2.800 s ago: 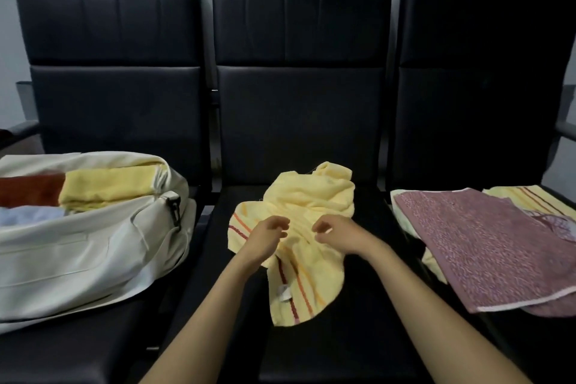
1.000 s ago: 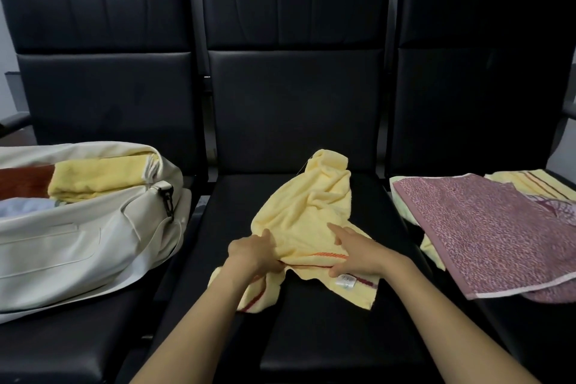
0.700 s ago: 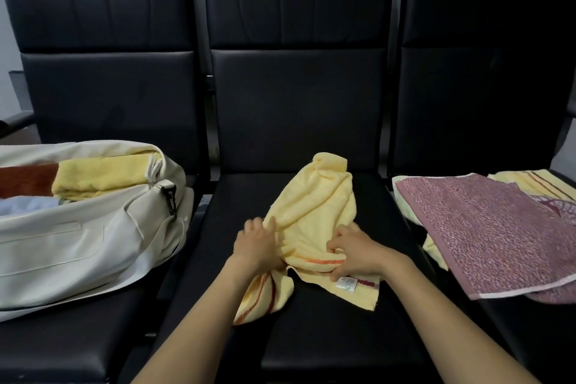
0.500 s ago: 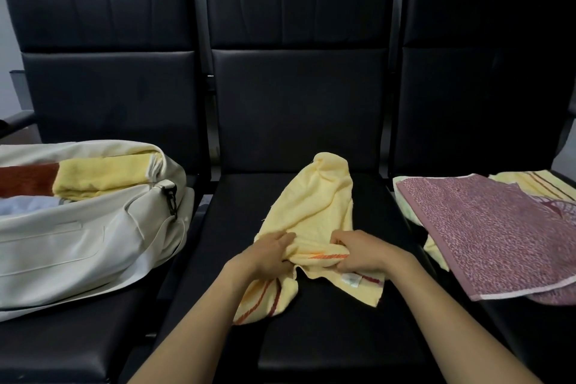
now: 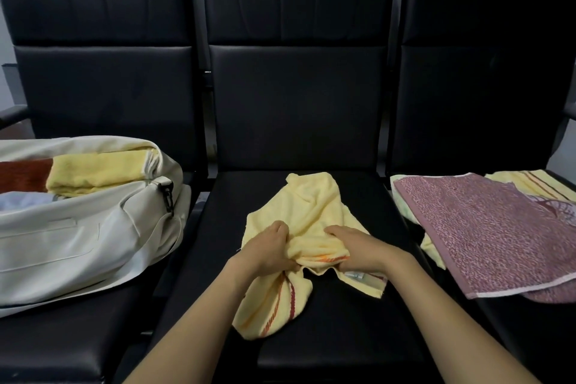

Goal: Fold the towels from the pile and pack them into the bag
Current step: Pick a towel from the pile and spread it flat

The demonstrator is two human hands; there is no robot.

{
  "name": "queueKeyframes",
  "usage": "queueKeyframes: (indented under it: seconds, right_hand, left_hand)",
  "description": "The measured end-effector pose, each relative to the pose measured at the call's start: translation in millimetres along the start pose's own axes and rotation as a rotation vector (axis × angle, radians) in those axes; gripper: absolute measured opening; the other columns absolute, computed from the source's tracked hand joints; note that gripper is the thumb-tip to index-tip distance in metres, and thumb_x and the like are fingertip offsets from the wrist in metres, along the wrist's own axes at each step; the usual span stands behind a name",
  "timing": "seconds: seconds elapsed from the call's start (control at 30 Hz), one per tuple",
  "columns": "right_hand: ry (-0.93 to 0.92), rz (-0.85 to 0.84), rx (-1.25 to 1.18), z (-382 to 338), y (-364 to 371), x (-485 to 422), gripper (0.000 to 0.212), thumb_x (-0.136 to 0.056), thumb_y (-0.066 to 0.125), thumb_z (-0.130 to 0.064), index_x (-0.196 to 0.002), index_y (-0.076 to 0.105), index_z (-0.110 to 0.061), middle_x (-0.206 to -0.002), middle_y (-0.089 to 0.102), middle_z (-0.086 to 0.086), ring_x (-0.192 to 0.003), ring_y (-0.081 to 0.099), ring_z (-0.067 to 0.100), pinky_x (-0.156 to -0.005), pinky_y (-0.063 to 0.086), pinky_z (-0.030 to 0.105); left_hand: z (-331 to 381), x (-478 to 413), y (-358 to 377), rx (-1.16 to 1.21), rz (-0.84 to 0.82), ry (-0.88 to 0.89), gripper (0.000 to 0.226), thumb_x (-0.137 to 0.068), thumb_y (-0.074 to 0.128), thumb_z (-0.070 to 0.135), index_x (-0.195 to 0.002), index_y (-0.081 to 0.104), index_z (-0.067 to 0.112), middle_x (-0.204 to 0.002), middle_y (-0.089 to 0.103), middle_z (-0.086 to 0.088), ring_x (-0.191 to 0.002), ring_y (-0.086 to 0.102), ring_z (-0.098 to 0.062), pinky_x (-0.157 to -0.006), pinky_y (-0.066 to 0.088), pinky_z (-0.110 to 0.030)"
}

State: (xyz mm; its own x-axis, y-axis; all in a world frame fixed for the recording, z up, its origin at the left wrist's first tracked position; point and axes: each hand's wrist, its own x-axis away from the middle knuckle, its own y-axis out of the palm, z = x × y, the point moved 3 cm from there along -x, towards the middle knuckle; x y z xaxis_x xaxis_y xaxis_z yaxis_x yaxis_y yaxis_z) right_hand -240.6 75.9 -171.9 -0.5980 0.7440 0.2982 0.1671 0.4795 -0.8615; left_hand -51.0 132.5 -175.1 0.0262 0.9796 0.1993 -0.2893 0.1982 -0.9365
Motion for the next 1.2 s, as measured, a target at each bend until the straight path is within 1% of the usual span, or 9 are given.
queueKeyframes:
  seconds: [0.07, 0.13, 0.33, 0.43, 0.6, 0.8, 0.9, 1.03, 1.2]
  right_hand:
    - [0.063, -0.05, -0.024, 2.1, -1.1, 1.5, 0.099, -0.08, 0.069, -0.02, -0.153, 0.004, -0.032, -0.151, 0.028, 0.0, -0.134, 0.037, 0.021, -0.106, 0.039, 0.035]
    - [0.095, -0.044, -0.004, 5.6, -2.3, 0.6, 0.104, -0.079, 0.072, -0.026, -0.154, 0.0, -0.03, -0.155, 0.025, 0.0, -0.135, 0.037, 0.022, -0.107, 0.039, 0.037]
    - [0.143, -0.04, 0.02, 13.6, -0.2, -2.7, 0.071, -0.074, 0.075, -0.039, -0.136, 0.042, -0.024, -0.129, 0.038, -0.003, -0.12, 0.042, 0.02, -0.101, 0.043, 0.039]
    - [0.086, -0.011, -0.009, 12.9, -2.5, 1.4, 0.068, -0.075, 0.076, -0.036, -0.133, 0.044, -0.023, -0.139, 0.025, -0.002, -0.132, 0.027, 0.021, -0.108, 0.034, 0.04]
    - [0.153, 0.033, -0.053, 11.1, -8.6, 8.2, 0.116, -0.068, 0.081, -0.041, -0.151, 0.001, -0.03, -0.15, 0.027, 0.002, -0.138, 0.028, 0.025, -0.108, 0.034, 0.046]
    - [0.481, -0.003, 0.269, 16.8, -6.2, 5.3, 0.103, -0.065, 0.065, -0.075, -0.142, 0.036, -0.014, -0.134, 0.047, 0.003, -0.119, 0.052, 0.021, -0.086, 0.043, 0.032]
    - [0.52, 0.02, 0.27, 9.6, -6.0, 6.9, 0.11, -0.072, 0.062, -0.071, -0.15, 0.019, -0.007, -0.143, 0.041, 0.008, -0.127, 0.048, 0.024, -0.092, 0.042, 0.033]
    - [0.27, 0.082, 0.226, 5.1, -5.1, 1.8, 0.091, -0.075, 0.068, -0.052, -0.146, 0.024, -0.018, -0.147, 0.032, 0.006, -0.136, 0.027, 0.027, -0.108, 0.032, 0.04]
    - [0.141, 0.042, -0.066, 2.8, -3.0, 7.9, 0.095, -0.065, 0.077, -0.042, -0.141, 0.021, -0.034, -0.125, 0.05, -0.005, -0.126, 0.042, 0.023, -0.098, 0.044, 0.041]
  left_hand:
    - [-6.6, 0.0, 1.7, 0.07, -0.051, -0.038, 0.091, -0.078, 0.069, 0.053, -0.148, 0.02, 0.019, -0.153, 0.027, -0.001, -0.134, 0.034, -0.02, -0.105, 0.037, -0.035]
    - [-8.5, -1.9, -0.7, -0.033, -0.045, -0.083, 0.101, -0.077, 0.066, 0.06, -0.152, 0.01, 0.024, -0.153, 0.027, 0.0, -0.137, 0.031, -0.023, -0.106, 0.038, -0.039]
    - [-3.8, -3.8, 4.5, -0.14, -0.154, -0.312, 0.084, -0.073, 0.055, 0.077, -0.13, 0.049, 0.016, -0.123, 0.054, 0.0, -0.11, 0.055, -0.02, -0.077, 0.039, -0.031]
    - [-2.8, 0.2, 3.2, -0.23, -0.099, -0.362, 0.097, -0.07, 0.053, 0.081, -0.136, 0.045, 0.011, -0.135, 0.045, -0.007, -0.126, 0.043, -0.025, -0.097, 0.037, -0.037]
    - [-2.2, 1.2, 6.0, -0.166, 0.025, -0.135, 0.098, -0.078, 0.055, 0.071, -0.149, 0.016, 0.018, -0.155, 0.017, -0.007, -0.142, 0.018, -0.028, -0.116, 0.017, -0.046]
    - [-12.5, 8.2, 10.9, -0.145, -0.148, -0.535, 0.131, -0.06, 0.047, 0.091, -0.152, 0.007, 0.007, -0.157, 0.011, -0.019, -0.145, 0.014, -0.033, -0.115, 0.021, -0.049]
    - [-10.2, 7.4, 12.7, -0.144, -0.117, -0.517, 0.127, -0.066, 0.046, 0.088, -0.152, 0.003, 0.005, -0.158, 0.006, -0.02, -0.146, 0.008, -0.036, -0.115, 0.016, -0.054]
    - [-6.7, 3.8, 10.7, -0.158, -0.019, -0.225, 0.097, -0.08, 0.049, 0.072, -0.152, 0.01, 0.02, -0.16, 0.007, -0.01, -0.147, 0.004, -0.03, -0.118, 0.008, -0.054]
    - [-4.7, 4.0, 8.4, -0.125, -0.008, -0.311, 0.088, -0.076, 0.054, 0.074, -0.139, 0.033, 0.017, -0.139, 0.042, -0.008, -0.126, 0.041, -0.027, -0.094, 0.041, -0.04]
